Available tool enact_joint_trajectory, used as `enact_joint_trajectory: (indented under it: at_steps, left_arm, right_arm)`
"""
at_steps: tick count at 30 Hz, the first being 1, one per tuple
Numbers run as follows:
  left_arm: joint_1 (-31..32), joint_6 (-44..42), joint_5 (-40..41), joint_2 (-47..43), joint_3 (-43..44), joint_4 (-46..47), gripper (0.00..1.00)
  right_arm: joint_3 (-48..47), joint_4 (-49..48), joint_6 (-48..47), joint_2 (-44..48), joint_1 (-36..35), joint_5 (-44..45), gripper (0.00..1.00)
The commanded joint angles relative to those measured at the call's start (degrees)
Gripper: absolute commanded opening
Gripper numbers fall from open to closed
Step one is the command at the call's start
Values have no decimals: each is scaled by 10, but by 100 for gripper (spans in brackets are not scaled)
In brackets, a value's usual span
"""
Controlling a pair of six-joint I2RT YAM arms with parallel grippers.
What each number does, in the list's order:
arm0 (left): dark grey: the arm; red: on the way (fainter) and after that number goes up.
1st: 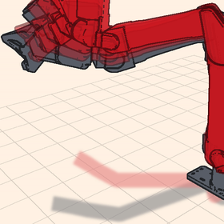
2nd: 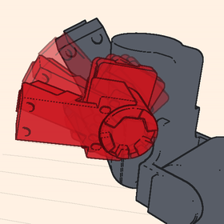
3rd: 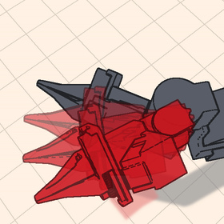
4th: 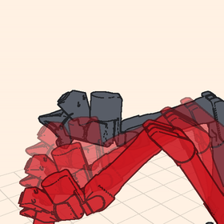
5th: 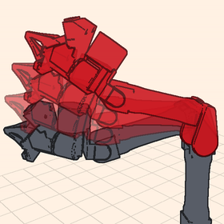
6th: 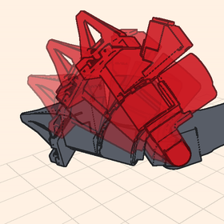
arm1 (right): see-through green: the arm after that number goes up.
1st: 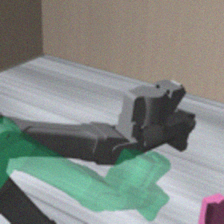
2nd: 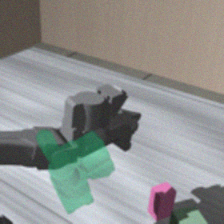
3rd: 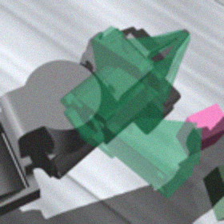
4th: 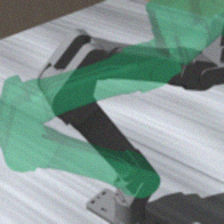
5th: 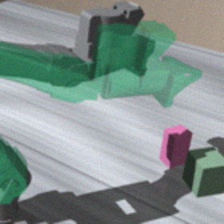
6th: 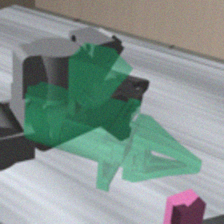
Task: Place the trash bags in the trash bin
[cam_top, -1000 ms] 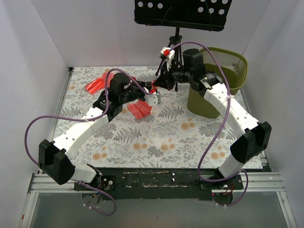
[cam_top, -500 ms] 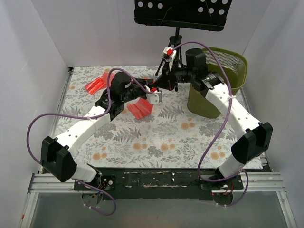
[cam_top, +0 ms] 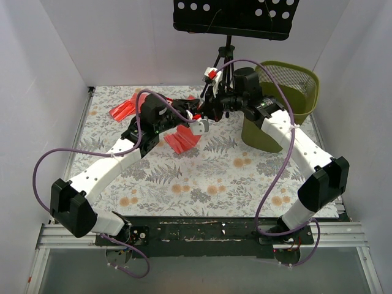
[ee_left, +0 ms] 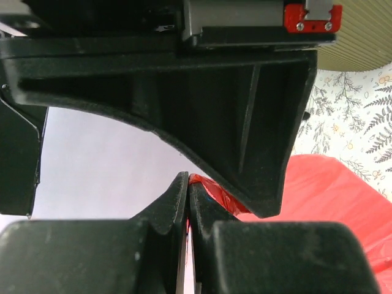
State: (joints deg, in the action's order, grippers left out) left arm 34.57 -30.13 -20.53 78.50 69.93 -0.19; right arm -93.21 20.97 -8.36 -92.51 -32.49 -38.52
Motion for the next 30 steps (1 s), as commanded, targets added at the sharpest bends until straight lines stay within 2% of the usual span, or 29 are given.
enact_joint_trajectory:
  at_steps: [1, 7, 11, 18, 25, 30]
  left_arm:
    - [-2, 0, 8, -9, 8, 16, 0]
    - [5, -14, -25, -61, -52, -37, 0]
    - [14, -13, -21, -65, -31, -43, 0]
    - [14, -2, 46, -6, 13, 22, 0]
    - [29, 12, 21, -60, -73, 11, 0]
    - [41, 5, 22, -65, -41, 5, 0]
  right_arm:
    - [-21, 2, 3, 20, -15, -20, 1]
    - [-76, -4, -2, -6, 18, 27, 1]
    - [-56, 16, -22, -18, 29, 42, 1]
    - [-3, 18, -10, 22, -28, -9, 1]
    - [-90, 7, -8, -12, 0, 36, 1]
    - [-32, 35, -37, -22, 5, 41, 1]
